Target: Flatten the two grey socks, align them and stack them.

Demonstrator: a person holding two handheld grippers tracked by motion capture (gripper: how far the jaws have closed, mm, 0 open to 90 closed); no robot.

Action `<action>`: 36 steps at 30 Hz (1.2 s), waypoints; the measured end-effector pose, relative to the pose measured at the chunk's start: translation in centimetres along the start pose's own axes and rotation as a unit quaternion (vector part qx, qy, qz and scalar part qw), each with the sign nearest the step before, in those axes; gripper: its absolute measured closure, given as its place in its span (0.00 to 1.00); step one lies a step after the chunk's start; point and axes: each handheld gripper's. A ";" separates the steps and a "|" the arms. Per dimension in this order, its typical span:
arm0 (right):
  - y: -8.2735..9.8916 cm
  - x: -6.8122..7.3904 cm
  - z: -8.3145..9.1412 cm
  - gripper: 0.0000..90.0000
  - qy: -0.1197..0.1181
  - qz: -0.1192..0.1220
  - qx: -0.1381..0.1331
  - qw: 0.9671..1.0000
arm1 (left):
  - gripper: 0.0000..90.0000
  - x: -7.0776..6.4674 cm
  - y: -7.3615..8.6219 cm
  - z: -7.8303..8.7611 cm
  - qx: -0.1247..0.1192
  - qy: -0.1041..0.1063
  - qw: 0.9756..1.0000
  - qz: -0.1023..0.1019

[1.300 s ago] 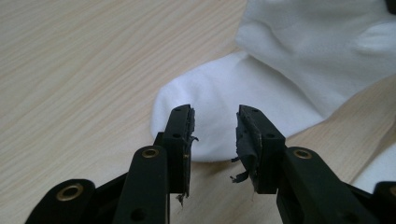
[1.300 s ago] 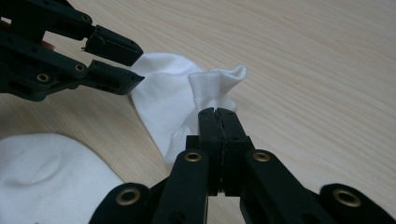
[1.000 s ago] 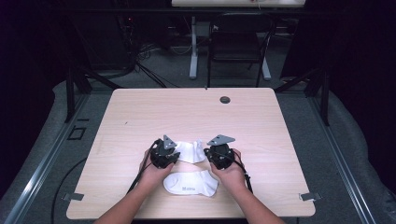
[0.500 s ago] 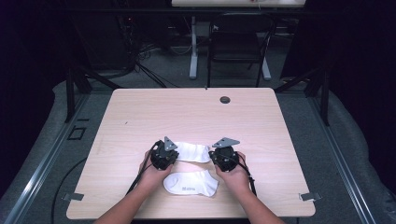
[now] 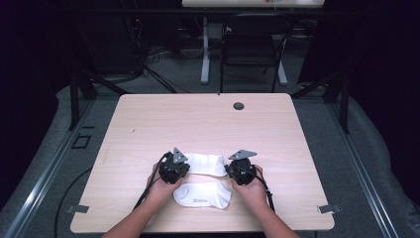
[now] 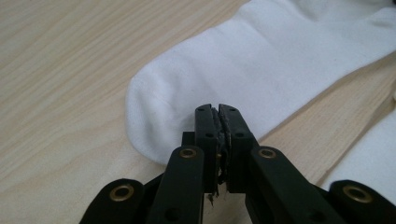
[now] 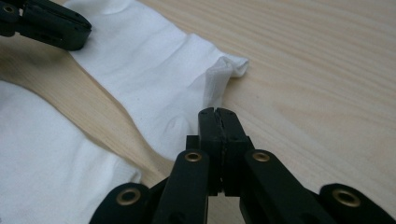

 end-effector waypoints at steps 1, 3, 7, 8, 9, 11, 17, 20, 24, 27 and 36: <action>0.3 -0.1 -0.1 1.00 -0.001 0.001 0.007 1.000 | 0.96 -0.1 0.1 0.1 -0.001 0.007 1.000 0.005; 0.4 -0.2 -0.1 1.00 -0.001 -0.002 0.010 1.000 | 0.96 -0.2 0.3 0.2 -0.003 0.012 1.000 0.008; 0.6 -0.3 -0.1 1.00 -0.005 -0.006 0.015 1.000 | 0.96 -0.5 0.4 0.5 0.001 0.019 1.000 0.005; 0.6 -0.4 -0.1 1.00 -0.005 -0.006 0.017 1.000 | 0.96 -0.6 0.5 0.4 -0.003 0.017 1.000 0.007; 0.7 -0.3 -0.1 1.00 -0.005 -0.006 0.016 1.000 | 0.96 -0.7 0.6 0.6 -0.003 0.019 1.000 0.008; 0.8 -0.3 -0.1 1.00 -0.007 -0.005 0.019 1.000 | 0.96 -0.8 0.8 0.7 -0.004 0.023 1.000 0.009; 0.8 -0.2 -0.1 1.00 -0.016 -0.008 0.021 1.000 | 0.94 -0.9 1.0 0.9 -0.006 0.022 1.000 0.008; 0.7 -0.3 0.1 0.95 -0.018 -0.008 0.018 1.000 | 0.87 -0.6 1.0 1.2 -0.008 0.016 1.000 0.014; 0.6 -0.6 0.5 0.91 -0.015 -0.014 0.009 1.000 | 0.80 -0.3 1.0 1.5 -0.015 0.009 1.000 0.019; 0.5 -0.7 0.9 0.88 -0.017 -0.020 0.002 1.000 | 0.76 0.1 0.9 2.0 -0.021 -0.002 1.000 0.020; -0.4 -0.4 1.2 0.77 -0.006 -0.004 -0.010 1.000 | 0.68 1.6 0.2 3.4 -0.035 -0.011 0.999 0.036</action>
Point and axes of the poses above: each handheld gripper's, and its own axes: z roughly backward along the jaws, y roughly out of its underside, x roughly to its left, and after that the axes turned 4 degrees about y, right-handed
